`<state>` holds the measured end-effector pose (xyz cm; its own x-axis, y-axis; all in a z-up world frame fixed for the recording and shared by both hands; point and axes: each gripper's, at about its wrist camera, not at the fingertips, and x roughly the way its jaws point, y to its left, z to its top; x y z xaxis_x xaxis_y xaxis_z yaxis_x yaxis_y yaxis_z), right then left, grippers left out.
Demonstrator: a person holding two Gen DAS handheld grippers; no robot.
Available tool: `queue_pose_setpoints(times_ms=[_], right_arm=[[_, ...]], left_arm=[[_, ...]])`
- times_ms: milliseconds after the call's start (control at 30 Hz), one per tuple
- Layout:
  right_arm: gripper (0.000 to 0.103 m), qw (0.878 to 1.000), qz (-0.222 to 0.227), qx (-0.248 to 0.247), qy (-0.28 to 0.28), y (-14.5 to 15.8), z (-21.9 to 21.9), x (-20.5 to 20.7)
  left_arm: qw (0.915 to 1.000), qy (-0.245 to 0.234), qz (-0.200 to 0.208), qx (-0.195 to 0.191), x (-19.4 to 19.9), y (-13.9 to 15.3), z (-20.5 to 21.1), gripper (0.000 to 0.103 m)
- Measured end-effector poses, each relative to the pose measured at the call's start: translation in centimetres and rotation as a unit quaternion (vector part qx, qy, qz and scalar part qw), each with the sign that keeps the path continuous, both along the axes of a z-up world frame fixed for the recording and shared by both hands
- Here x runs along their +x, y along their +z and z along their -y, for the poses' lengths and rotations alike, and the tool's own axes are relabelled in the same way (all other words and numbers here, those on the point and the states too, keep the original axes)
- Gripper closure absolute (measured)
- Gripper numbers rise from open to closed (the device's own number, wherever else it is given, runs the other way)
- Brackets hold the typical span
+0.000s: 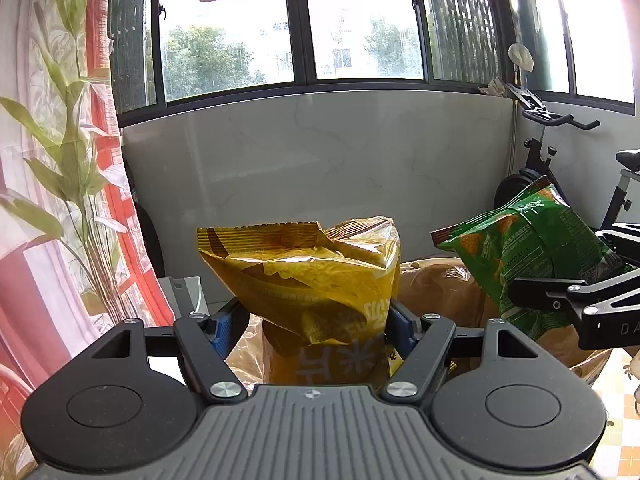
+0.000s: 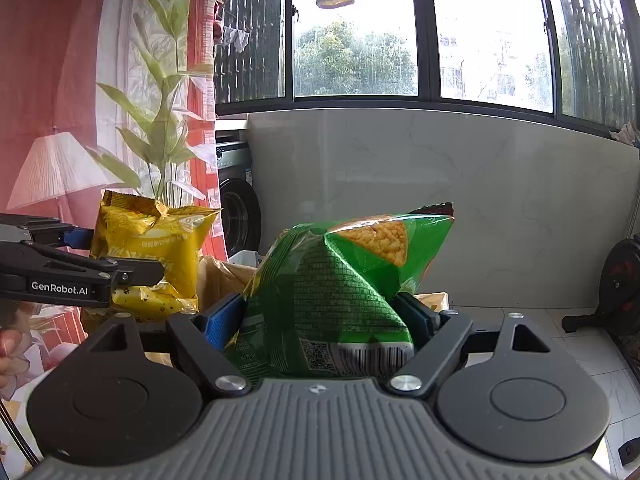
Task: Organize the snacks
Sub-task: 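Lift both bags over the lined box and open both tools to drop them, then move both open tools back to the snack pile beside the box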
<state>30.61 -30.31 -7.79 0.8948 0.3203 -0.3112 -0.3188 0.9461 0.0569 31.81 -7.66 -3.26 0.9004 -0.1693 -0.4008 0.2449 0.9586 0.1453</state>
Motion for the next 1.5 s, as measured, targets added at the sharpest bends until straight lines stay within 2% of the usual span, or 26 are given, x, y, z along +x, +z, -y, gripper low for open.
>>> queue_pose_setpoints(times_ms=[167,233,300,500,667,867,967,1067,1300,1500], right_arm=[[0.018,0.999,-0.042,-0.017,0.016,-1.5,-1.2,2.4],[0.016,0.998,-0.059,-0.019,0.019,-2.0,-1.6,3.0],[0.015,0.997,-0.073,-0.017,0.02,-2.4,-1.7,3.4],[0.013,0.997,-0.077,-0.002,0.002,-2.2,-1.3,2.6],[0.013,0.998,-0.066,0.015,-0.004,-1.2,-0.6,0.4],[0.013,0.997,-0.06,0.036,-0.018,-0.2,0.0,-2.9],[0.013,0.997,-0.063,0.039,-0.026,-0.4,0.0,-4.6],[0.012,0.995,-0.069,0.056,-0.036,-0.9,-0.1,-6.4],[0.012,0.994,-0.055,0.074,-0.056,-2.3,-1.3,-10.2],[0.012,0.997,-0.024,0.053,-0.042,-4.9,-3.1,-13.0]], left_arm=[[0.9997,-0.013,-0.019,0.0,1.1,-1.0,0.3,0.026],[0.9995,-0.014,-0.029,0.001,1.6,-1.6,0.4,0.021],[0.9993,-0.01,-0.036,0.004,1.8,-2.0,0.3,0.021],[0.9989,0.001,-0.047,-0.004,1.6,-2.0,-0.9,0.021],[0.9991,0.007,-0.035,-0.021,-0.4,-0.4,-2.2,0.021],[0.9995,0.018,-0.009,-0.024,-4.2,1.3,-4.1,0.021],[0.999,0.024,-0.015,-0.035,-5.8,1.3,-5.2,0.021],[0.9982,0.032,-0.023,-0.046,-7.4,0.9,-6.4,0.021],[0.9947,0.058,-0.048,-0.07,-9.9,-1.6,-8.7,0.021],[0.9886,0.082,-0.069,-0.106,-11.7,-4.5,-10.6,0.021]])
